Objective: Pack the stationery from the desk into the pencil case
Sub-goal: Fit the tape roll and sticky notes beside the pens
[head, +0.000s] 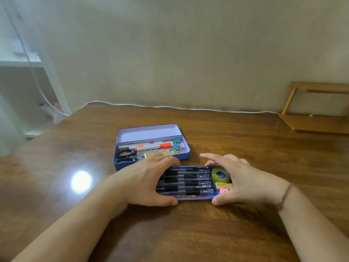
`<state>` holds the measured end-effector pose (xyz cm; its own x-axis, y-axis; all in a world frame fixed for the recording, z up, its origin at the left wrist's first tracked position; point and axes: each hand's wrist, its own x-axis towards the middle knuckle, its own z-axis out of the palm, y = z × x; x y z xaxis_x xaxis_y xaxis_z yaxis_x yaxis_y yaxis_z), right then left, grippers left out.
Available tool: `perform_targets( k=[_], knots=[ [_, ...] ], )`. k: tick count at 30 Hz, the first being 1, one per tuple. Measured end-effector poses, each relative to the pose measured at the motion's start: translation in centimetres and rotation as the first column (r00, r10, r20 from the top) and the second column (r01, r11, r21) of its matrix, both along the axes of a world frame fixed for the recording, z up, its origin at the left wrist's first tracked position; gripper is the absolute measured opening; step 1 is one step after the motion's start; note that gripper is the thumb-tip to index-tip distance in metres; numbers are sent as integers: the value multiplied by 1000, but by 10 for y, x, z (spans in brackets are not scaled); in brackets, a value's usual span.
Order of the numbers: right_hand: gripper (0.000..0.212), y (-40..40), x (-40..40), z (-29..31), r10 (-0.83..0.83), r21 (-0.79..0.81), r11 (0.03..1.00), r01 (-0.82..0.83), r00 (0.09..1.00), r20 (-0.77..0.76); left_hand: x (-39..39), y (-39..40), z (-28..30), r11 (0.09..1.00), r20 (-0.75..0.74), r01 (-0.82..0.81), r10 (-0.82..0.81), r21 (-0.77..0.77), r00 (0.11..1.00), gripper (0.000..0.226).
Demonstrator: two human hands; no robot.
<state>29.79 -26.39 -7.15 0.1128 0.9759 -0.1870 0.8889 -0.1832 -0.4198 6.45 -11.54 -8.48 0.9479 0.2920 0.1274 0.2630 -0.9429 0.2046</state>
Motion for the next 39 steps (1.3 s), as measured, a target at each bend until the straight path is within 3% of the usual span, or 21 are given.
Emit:
perform_targets(
  k=[10,19,26,32,35,37,39],
  knots=[
    [100,64,-3,36,119,137,985,-101,985,-125,-28,47,30,989,106,-132,138,-61,985,66],
    [94,146,-17,8,173,149,979,-143,961,-214,-46,106,15,958,70,-266,274,-111,959,57],
    [86,147,-8,-5,206,148,973,-175,951,-231,-49,107,-4,933,28,-282,296,-224,955,81],
    [81,138,-15,-22,216,275,941,-196,975,-45,-53,96,-18,934,106,-255,288,-251,952,83],
    [76,137,-12,-18,214,272,936,-222,975,59,-55,95,-14,871,148,-236,327,-431,933,74],
    [77,140,-7,-12,123,339,938,-78,986,-115,-53,102,-13,827,273,-241,420,-508,865,65],
    [78,148,-4,-7,-23,369,913,174,925,-378,-47,111,-12,749,342,-345,594,-566,728,71]
  ],
)
